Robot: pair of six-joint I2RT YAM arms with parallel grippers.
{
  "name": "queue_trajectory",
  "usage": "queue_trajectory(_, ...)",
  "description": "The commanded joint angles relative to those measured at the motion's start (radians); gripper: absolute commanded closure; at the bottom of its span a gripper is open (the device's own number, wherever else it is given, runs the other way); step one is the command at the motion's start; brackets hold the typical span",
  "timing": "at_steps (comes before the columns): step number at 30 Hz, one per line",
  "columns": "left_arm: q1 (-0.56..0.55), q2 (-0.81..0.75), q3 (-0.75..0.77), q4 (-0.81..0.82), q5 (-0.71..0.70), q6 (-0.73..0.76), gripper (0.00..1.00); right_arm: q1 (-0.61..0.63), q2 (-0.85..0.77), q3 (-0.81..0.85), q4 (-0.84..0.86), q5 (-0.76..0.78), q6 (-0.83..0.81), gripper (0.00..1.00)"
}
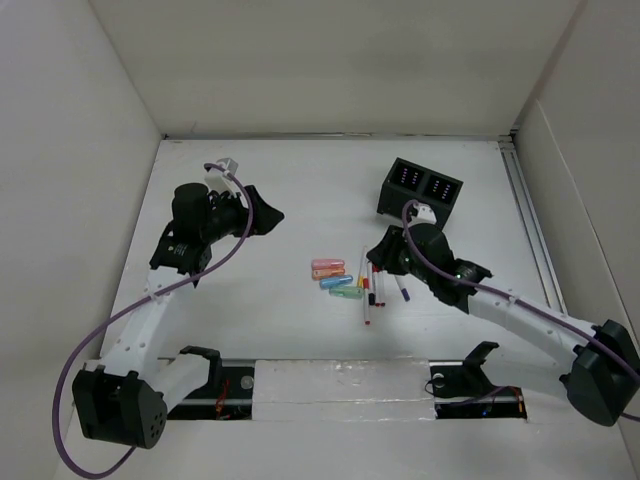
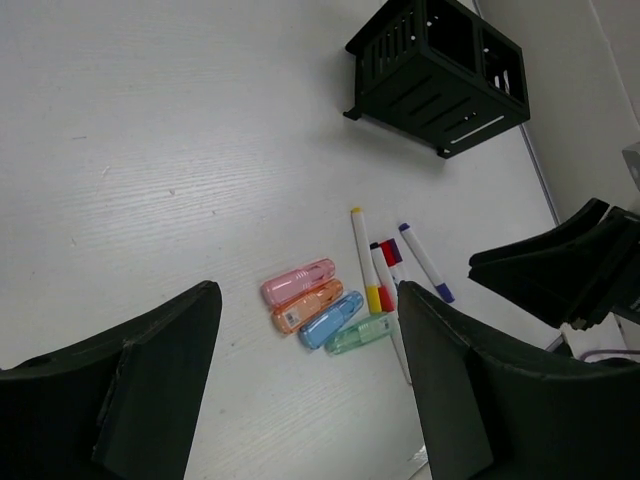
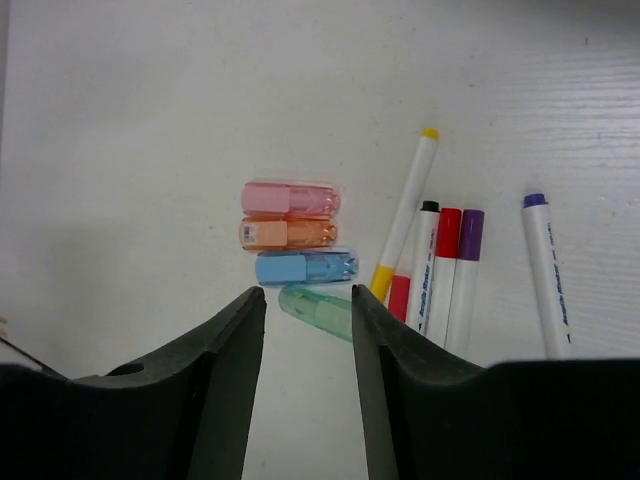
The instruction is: Organize the desk
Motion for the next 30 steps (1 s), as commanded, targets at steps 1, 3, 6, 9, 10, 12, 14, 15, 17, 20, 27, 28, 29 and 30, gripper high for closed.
queue_trajectory(1, 0.006, -0.026, 0.013, 0.043, 0.036, 0.008, 0.32, 0.022, 0.03, 0.035, 0.053, 0.007, -0.019, 0.55)
queue_trajectory(3, 0.006, -0.027, 0.011, 0.047, 0.044, 0.011, 0.32, 0.022, 0.043, 0.036, 0.036, 0.044, -0.016, 0.85)
queue_trajectory(6, 0.006, -0.024, 0.013, 0.058, 0.063, 0.009, 0.33, 0.013, 0.034, 0.036, -0.082, 0.202, 0.078, 1.0)
queue_trajectory(9, 0.006, -0.029, -0.002, 0.059, 0.074, 0.011, 0.35, -0.085, 0.026, -0.028, -0.096, 0.161, 0.126, 0.99)
queue_trajectory(10, 0.006, -0.032, -0.003, 0.067, 0.074, 0.011, 0.35, -0.111, 0.027, -0.042, -0.091, 0.11, 0.132, 0.95)
queue_trajectory(12, 0.006, -0.03, 0.002, 0.064, 0.071, 0.011, 0.36, -0.165, 0.037, -0.065, -0.098, 0.084, 0.141, 0.7)
queue_trajectory(14, 0.006, -0.033, 0.002, 0.063, 0.074, 0.012, 0.36, -0.174, 0.041, -0.069, -0.088, 0.07, 0.127, 0.47)
queue_trajectory(15, 0.006, -0.043, -0.002, 0.07, 0.076, 0.011, 0.36, -0.186, 0.049, -0.063, -0.087, 0.07, 0.12, 0.43)
queue_trajectory(17, 0.006, -0.046, -0.004, 0.075, 0.073, 0.008, 0.36, -0.197, 0.073, -0.047, -0.117, 0.085, 0.106, 0.41)
queue_trajectory(20, 0.006, -0.049, -0.006, 0.067, 0.074, 0.009, 0.36, -0.208, 0.116, -0.034, -0.118, 0.069, 0.089, 0.43)
queue_trajectory(27, 0.006, -0.052, 0.002, 0.084, 0.085, 0.006, 0.36, -0.208, 0.234, 0.004, -0.11, 0.023, 0.077, 0.5)
queue_trajectory(28, 0.006, -0.047, 0.008, 0.086, 0.09, 0.005, 0.36, -0.208, 0.256, 0.015, -0.116, 0.016, 0.072, 0.5)
queue_trajectory(29, 0.006, -0.035, 0.016, 0.087, 0.093, 0.002, 0.36, -0.208, 0.295, 0.036, -0.119, 0.018, 0.07, 0.5)
queue_trajectory(30, 0.006, -0.034, 0.025, 0.086, 0.097, 0.0, 0.36, -0.208, 0.311, 0.05, -0.148, 0.024, 0.072, 0.5)
